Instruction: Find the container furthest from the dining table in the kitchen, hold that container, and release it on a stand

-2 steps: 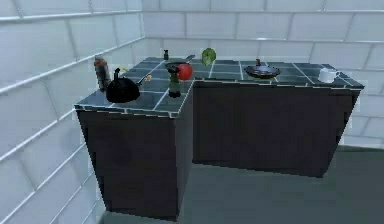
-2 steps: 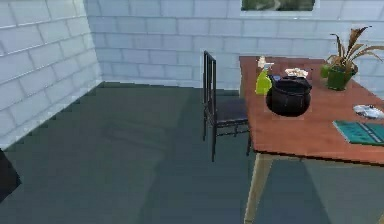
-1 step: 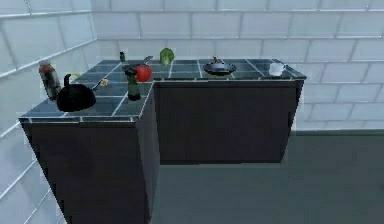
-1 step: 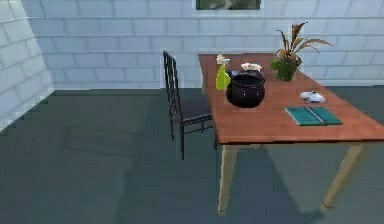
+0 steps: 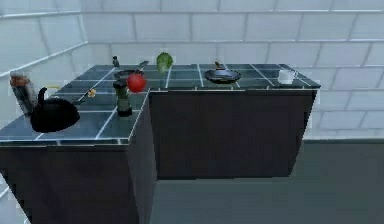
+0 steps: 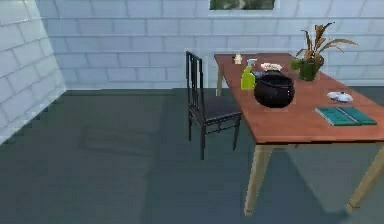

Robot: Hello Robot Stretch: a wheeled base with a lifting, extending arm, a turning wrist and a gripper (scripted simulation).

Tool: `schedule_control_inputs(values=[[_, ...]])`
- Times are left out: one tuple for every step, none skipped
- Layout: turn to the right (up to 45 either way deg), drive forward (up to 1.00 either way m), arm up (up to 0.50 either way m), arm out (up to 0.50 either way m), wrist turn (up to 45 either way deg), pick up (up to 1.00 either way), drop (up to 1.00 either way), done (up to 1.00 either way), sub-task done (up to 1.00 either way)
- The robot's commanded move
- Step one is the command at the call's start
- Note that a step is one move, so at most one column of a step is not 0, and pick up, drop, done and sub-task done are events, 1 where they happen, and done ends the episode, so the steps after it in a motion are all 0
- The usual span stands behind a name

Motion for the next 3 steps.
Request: schedule_control_inputs(values=[[33.0,0.0,0.0,0.0,0.0,0.0,0.0,0.0,0.0],[0.0,0.85,0.0,0.0,0.0,0.0,0.0,0.0,0.0],[-45.0,0.0,0.0,0.0,0.0,0.0,0.0,0.0,0.0]])
